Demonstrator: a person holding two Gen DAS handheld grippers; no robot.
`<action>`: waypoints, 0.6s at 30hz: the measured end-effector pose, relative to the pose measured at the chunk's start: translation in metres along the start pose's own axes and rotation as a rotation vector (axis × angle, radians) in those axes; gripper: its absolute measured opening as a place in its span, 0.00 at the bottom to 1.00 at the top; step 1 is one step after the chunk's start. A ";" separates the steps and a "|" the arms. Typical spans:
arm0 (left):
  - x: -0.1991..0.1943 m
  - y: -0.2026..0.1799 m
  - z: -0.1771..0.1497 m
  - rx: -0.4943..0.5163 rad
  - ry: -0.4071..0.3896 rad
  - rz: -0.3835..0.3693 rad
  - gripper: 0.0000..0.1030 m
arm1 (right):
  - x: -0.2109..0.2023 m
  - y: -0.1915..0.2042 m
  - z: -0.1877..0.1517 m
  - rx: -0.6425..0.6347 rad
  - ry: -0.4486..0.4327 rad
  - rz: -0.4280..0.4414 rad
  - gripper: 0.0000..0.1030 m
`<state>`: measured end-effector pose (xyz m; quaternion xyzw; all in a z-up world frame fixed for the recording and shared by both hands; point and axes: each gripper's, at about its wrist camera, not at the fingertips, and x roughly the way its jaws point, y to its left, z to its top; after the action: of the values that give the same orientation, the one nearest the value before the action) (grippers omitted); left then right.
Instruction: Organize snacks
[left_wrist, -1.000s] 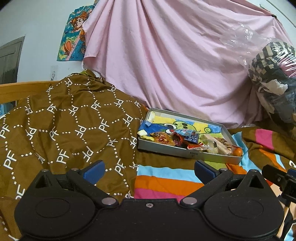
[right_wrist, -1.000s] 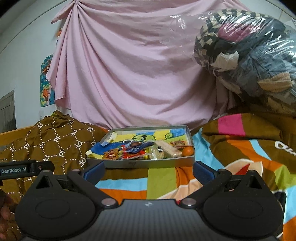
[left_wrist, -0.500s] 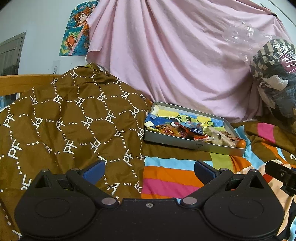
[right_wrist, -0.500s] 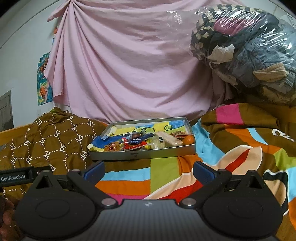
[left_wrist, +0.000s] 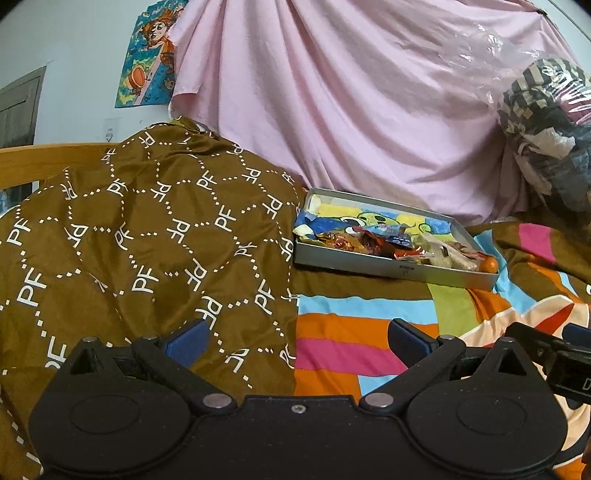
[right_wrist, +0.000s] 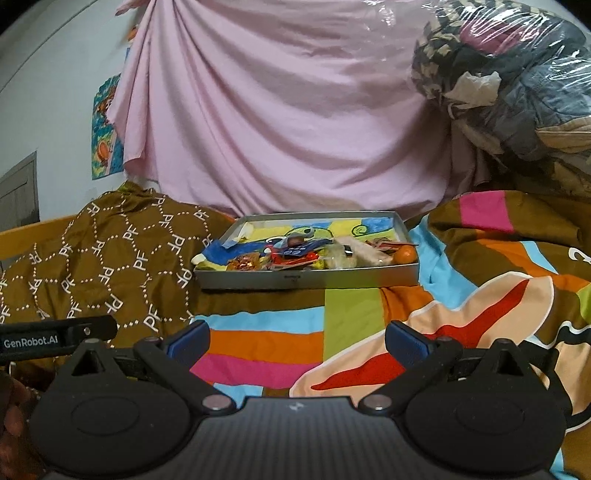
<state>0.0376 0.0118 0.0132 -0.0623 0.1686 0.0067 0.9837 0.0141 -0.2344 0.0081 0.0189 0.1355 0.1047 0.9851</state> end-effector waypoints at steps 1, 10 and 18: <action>0.000 0.000 -0.001 0.005 0.001 0.000 0.99 | 0.000 0.000 0.000 -0.001 0.002 0.001 1.00; -0.001 -0.002 -0.002 0.036 0.002 -0.002 0.99 | 0.002 -0.002 0.000 0.004 0.013 -0.008 1.00; -0.001 -0.004 -0.003 0.047 0.005 -0.005 0.99 | 0.003 -0.003 -0.001 0.003 0.017 -0.007 1.00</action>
<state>0.0353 0.0078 0.0110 -0.0395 0.1708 -0.0001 0.9845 0.0168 -0.2363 0.0061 0.0192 0.1438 0.1014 0.9842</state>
